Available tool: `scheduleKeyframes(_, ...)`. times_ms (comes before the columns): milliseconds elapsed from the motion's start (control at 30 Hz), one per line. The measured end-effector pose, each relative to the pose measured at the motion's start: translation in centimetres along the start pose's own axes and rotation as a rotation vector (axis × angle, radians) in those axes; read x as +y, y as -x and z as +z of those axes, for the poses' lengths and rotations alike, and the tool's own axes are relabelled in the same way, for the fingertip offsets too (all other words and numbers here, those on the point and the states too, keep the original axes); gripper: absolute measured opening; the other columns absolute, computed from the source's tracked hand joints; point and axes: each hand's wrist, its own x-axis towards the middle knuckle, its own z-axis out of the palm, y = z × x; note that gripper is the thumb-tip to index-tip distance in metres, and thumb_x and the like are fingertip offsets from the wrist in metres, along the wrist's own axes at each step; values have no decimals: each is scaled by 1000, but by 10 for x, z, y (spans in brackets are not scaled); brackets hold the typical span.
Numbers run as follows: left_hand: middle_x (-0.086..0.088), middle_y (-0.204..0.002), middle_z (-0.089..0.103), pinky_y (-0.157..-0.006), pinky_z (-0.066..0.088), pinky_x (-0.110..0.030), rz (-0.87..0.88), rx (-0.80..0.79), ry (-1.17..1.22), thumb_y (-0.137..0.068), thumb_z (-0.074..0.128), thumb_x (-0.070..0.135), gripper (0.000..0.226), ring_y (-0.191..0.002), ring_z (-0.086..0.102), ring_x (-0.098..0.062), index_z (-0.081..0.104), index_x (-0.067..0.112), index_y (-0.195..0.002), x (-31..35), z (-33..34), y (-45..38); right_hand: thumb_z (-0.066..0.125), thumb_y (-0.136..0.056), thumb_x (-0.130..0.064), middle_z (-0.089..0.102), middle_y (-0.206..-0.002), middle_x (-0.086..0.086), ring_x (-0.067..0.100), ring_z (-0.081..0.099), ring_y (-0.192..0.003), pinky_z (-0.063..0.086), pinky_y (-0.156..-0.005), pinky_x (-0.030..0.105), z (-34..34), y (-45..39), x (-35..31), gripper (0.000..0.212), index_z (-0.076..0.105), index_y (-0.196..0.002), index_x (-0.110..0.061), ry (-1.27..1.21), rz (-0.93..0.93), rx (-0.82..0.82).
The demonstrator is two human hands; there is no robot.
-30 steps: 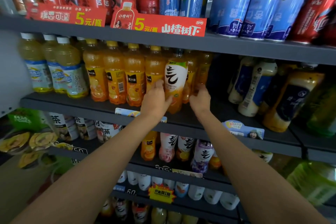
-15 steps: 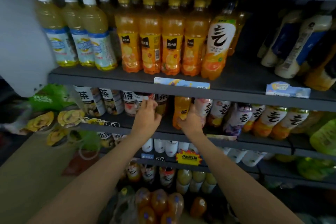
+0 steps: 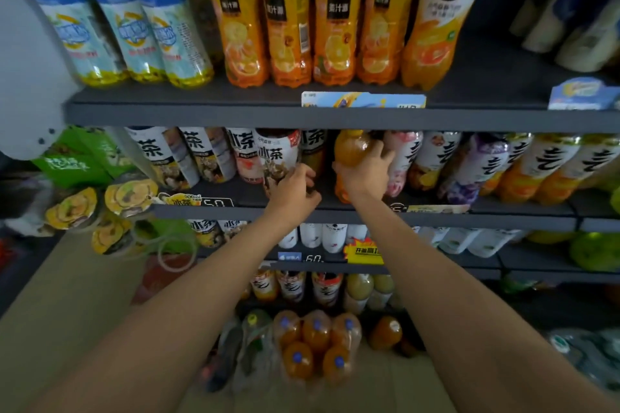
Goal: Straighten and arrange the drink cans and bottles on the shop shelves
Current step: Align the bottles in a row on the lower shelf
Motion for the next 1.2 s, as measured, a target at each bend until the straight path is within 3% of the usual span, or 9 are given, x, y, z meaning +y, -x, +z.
scheduleKeyframes(133, -8, -128, 49, -92, 45, -36, -13, -52, 38, -83, 65, 16, 59, -109, 55, -26, 35, 7, -132, 6, 12, 4, 78, -70, -32, 45, -126, 11, 35, 53, -109, 45, -79, 40, -11, 34, 24, 73, 37, -125, -9, -120, -110, 30)
scheduleKeyframes(233, -7, -132, 50, -92, 46, -37, 108, -45, 41, -75, 73, 22, 70, -113, 54, -26, 36, 13, -134, 24, 12, 10, 79, -68, -39, 57, -113, 8, 29, 57, -104, 49, -82, 41, -40, 54, 31, 71, 40, -120, -12, -196, -167, 35)
scheduleKeyframes(433, -1, -114, 62, -83, 50, -38, 304, 3, 147, -64, 67, 51, 69, -104, 59, -20, 50, 19, -122, 119, 10, 21, 76, -69, -47, 55, -109, 0, 20, 57, -103, 41, -78, 24, -147, 52, -1, 75, 41, -124, -13, -256, -399, 219)
scheduleKeyframes(533, -7, -110, 65, -78, 51, -34, 374, 141, 250, -68, 68, 43, 62, -101, 61, -23, 52, 12, -120, 177, 0, 10, 74, -72, -47, 56, -120, 4, 18, 56, -108, 46, -85, 28, -199, 29, -18, 78, 37, -131, -13, -272, -512, 232)
scheduleKeyframes(600, -10, -109, 65, -74, 47, -28, 410, 190, 251, -74, 71, 31, 55, -99, 61, -25, 51, 9, -120, 209, -6, 0, 73, -72, -49, 59, -116, 7, 22, 59, -105, 50, -82, 34, -225, 11, -21, 76, 38, -128, -10, -210, -532, 200)
scheduleKeyframes(733, -12, -123, 55, -94, 44, -37, 493, 177, 146, -75, 74, 22, 60, -115, 52, -26, 46, 9, -127, 243, -14, -25, 70, -74, -50, 60, -108, 13, 30, 60, -98, 47, -74, 36, -255, -22, -11, 73, 38, -122, -5, -59, -545, 253)
scheduleKeyframes(900, -11, -127, 50, -92, 38, -26, 174, 522, 241, -81, 70, 26, 55, -119, 48, -23, 45, 6, -126, 236, -21, -50, 66, -76, -54, 59, -110, 14, 34, 59, -99, 50, -79, 46, -270, -74, -6, 72, 37, -120, -5, -15, -447, 220)
scheduleKeyframes(1067, -12, -128, 53, -89, 40, -26, 62, 531, 317, -82, 69, 25, 56, -119, 50, -25, 43, 5, -128, 245, -7, -78, 65, -79, -51, 61, -111, 13, 32, 58, -104, 45, -82, 37, -250, -107, -19, 66, 41, -120, -5, -95, -408, 87)
scheduleKeyframes(1200, -14, -130, 51, -92, 42, -37, -51, 563, 354, -82, 68, 23, 57, -119, 50, -31, 37, 3, -125, 253, 1, -96, 67, -80, -45, 62, -113, 13, 30, 58, -107, 46, -84, 36, -236, -125, -22, 60, 46, -119, -5, -117, -415, -72)
